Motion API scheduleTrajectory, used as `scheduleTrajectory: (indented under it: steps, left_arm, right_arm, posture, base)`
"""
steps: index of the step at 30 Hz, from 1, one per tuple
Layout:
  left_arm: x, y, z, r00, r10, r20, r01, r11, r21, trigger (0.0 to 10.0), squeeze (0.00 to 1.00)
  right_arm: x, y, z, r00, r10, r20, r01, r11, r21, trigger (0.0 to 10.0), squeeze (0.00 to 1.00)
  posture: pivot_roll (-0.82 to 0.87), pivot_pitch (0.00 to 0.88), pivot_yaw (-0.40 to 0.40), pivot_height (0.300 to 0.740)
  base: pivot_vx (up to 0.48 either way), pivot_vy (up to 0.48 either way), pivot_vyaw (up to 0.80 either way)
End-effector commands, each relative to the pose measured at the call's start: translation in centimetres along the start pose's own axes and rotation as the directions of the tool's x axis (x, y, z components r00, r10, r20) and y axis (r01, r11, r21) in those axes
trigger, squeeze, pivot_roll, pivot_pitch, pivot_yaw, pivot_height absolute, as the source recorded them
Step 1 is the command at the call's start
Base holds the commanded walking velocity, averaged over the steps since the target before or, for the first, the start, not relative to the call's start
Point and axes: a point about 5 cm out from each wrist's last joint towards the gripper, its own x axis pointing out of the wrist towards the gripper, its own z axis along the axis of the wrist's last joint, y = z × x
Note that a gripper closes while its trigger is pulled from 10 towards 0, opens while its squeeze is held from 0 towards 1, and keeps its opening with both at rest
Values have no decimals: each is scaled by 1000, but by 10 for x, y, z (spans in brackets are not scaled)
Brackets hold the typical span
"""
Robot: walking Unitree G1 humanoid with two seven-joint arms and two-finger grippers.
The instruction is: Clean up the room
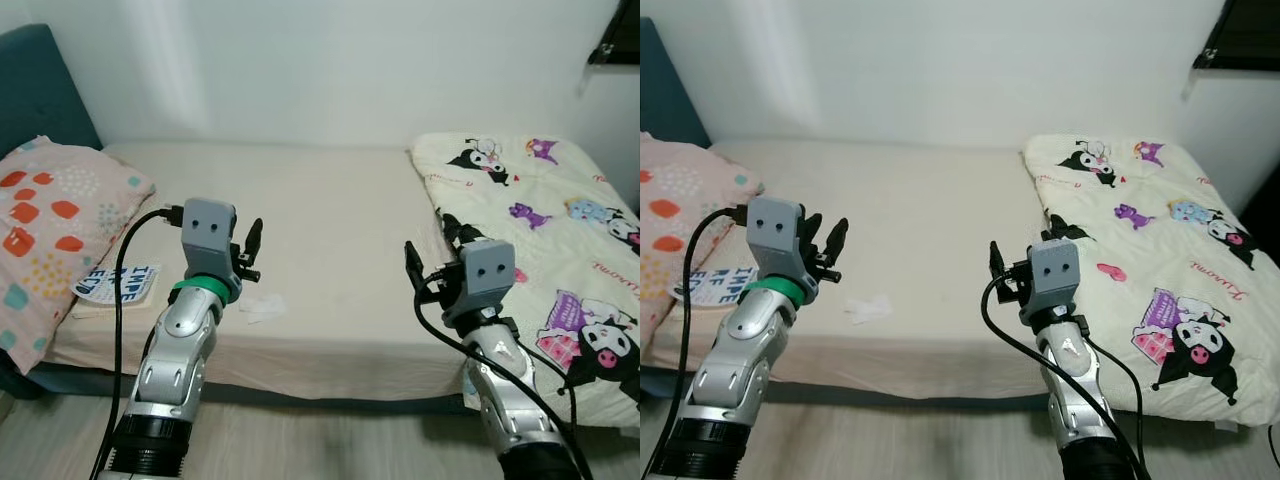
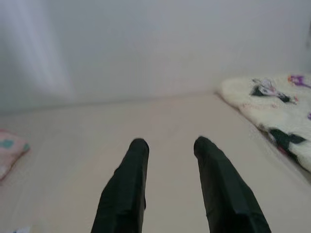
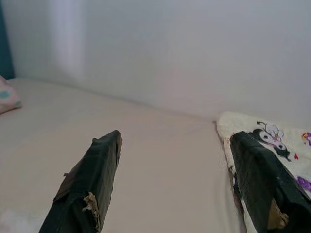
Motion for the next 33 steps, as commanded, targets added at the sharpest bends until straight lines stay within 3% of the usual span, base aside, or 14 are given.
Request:
scheduleTrajectory:
  steps: [1,11,28,33]
  left_arm:
    - [-2,6,-5,1000,21,-18,-21,1000,6,10000,0]
    - [-1,9,-6,999,37,-31,-37,999,7,10000,0]
    - [-3,7,-10,999,24,-45,-23,1000,9,10000,0]
    - [-7,6,-20,996,3,-89,0,1000,29,10000,0]
  right_arm:
    - [0,3,-2,1000,3,-6,-3,1000,14,10000,0]
    - [0,3,-2,1000,6,-10,-6,1000,14,10000,0]
    - [-2,8,-6,999,20,-28,-19,998,66,10000,0]
    - [-4,9,-10,999,15,-49,-11,997,78,10000,0]
  posture:
    - [-134,58,77,740]
    - [-133,58,76,740]
    - [-132,61,79,740]
    - [-130,62,82,740]
  base:
    - [480,0,0]
    - [387,0,0]
    - [0,0,0]
    - [0,0,0]
